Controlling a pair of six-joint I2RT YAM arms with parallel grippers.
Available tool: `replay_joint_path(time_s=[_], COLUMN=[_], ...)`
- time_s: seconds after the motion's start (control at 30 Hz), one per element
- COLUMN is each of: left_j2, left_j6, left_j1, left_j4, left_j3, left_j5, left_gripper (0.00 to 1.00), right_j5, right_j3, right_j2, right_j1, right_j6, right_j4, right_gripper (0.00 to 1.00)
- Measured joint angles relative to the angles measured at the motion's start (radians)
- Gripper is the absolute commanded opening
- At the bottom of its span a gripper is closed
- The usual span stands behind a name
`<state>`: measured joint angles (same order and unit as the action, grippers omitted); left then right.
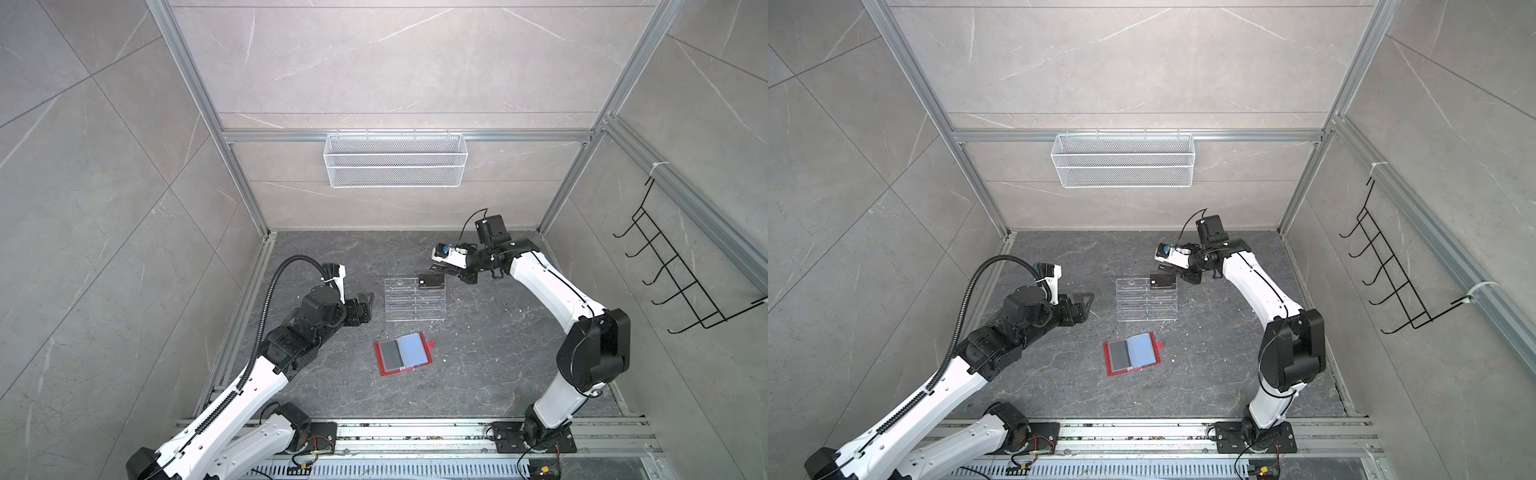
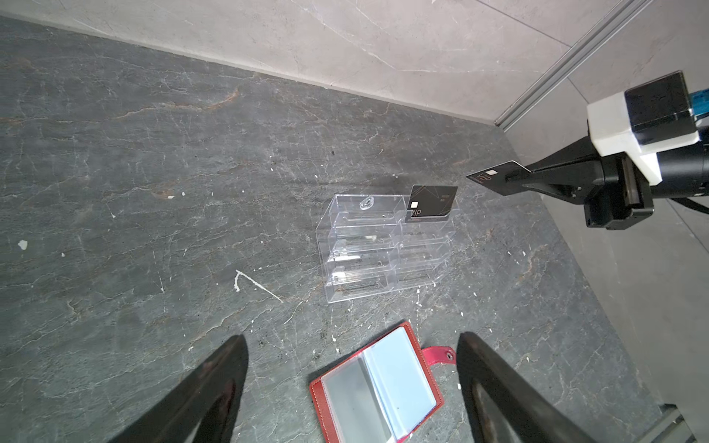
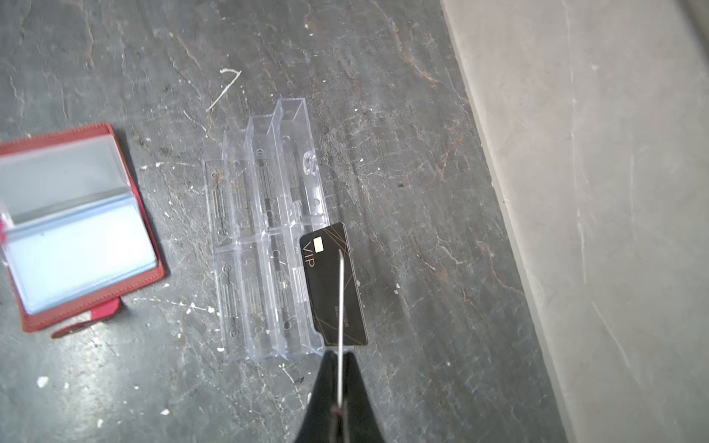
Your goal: Take the credit cards out of the card holder
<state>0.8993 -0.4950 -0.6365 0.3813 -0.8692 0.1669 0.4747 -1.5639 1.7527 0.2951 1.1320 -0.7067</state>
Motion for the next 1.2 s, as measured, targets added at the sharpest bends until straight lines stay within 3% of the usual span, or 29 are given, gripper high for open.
replay_joint_path(time_s=[0.27,0.77,0.9,1.07,1.2], left_j2=[0.044,0.059,0.060,0.060,0.060], left_j6=[0.002,0.002,0.002,0.002,0.001], left_j1=[0.000,0.000,0.000,0.000,0.000], left_j4=[-0.001,-0.007,-0.007,-0.006,-0.003], left_j3=[0.000,0.003,0.004,0.009,0.014], left_j5=[0.008,0.039,0.043,0.066,0.069], left_gripper=[0.87,0.87,0.87,0.87,0.87], right_j5=[-0.003,-0.045,-0.047,-0.058,-0.069], right_j3=[-0.076,-0.157,-0.164,-0.164,-0.170], right_j2=[0.127,0.246,0.253,0.262,0.282], right_j1=[0.046,0.049,0.051,0.056,0.061], right_j6=[0.145,0.174,0.173,0.173,0.166], right_j4=[-0.050,-0.084,-0.094,-0.107,-0.113], right_gripper=[0.00,0.00,0.09,0.12,0.22])
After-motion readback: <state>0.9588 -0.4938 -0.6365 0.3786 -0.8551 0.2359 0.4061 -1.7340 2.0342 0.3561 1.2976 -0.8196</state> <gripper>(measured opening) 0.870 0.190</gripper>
